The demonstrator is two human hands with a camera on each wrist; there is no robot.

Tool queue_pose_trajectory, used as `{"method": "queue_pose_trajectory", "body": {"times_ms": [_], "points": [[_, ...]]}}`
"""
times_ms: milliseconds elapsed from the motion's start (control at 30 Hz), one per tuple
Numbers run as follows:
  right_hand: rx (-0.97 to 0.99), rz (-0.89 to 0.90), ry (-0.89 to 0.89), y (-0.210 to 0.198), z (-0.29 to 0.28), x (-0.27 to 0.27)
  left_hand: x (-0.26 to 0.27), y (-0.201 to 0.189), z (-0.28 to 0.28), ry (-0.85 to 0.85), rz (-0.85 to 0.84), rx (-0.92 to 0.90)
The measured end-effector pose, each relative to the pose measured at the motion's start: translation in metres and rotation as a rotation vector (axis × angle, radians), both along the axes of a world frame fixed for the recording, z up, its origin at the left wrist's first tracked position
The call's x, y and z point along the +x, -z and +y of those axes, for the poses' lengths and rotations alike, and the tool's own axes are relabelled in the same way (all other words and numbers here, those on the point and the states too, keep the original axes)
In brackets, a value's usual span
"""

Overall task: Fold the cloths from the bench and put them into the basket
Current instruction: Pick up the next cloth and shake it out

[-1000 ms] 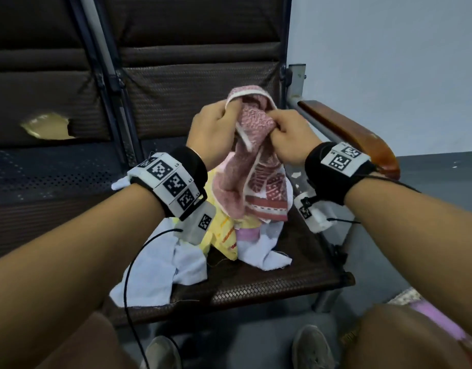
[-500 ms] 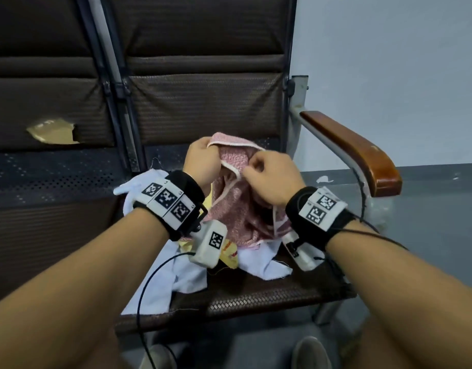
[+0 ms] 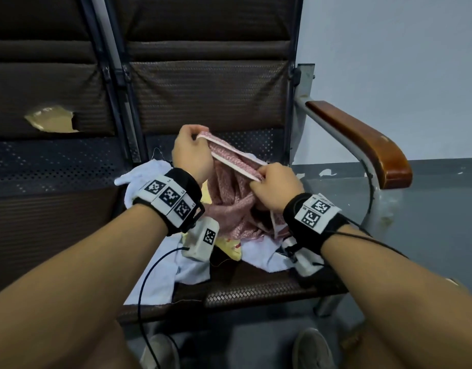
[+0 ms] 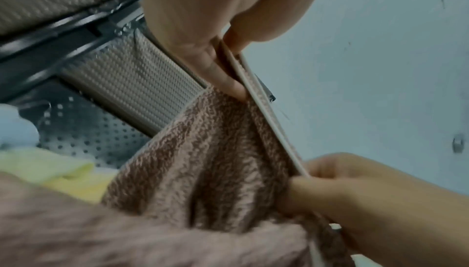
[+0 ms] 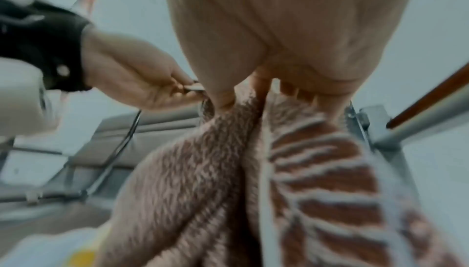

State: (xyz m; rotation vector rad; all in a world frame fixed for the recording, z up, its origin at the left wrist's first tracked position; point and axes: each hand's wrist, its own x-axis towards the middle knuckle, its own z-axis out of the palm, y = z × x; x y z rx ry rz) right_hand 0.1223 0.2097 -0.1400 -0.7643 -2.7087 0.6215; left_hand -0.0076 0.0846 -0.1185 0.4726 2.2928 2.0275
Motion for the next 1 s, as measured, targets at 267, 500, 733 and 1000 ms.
{"method": "queue_pose_trajectory", "body": {"times_ms": [267, 500, 733, 1000], "points": [[0.013, 0.013, 0.116, -0.005, 0.031, 0.010, -0.014, 0.009, -0.018, -0.107, 0.114, -0.028], [0.055, 0.223, 0.120, -0.007, 0.038, 0.009, -0.019, 0.011, -0.015, -0.109, -0.143, 0.198], [-0.436, 0.250, -0.107, 0.003, 0.032, 0.017, -0.029, 0.016, -0.022, -0.110, -0.321, 0.316], [-1.004, 0.304, 0.084, 0.009, 0.020, 0.010, -0.022, 0.014, -0.025, -0.026, -0.506, 0.430]]}}
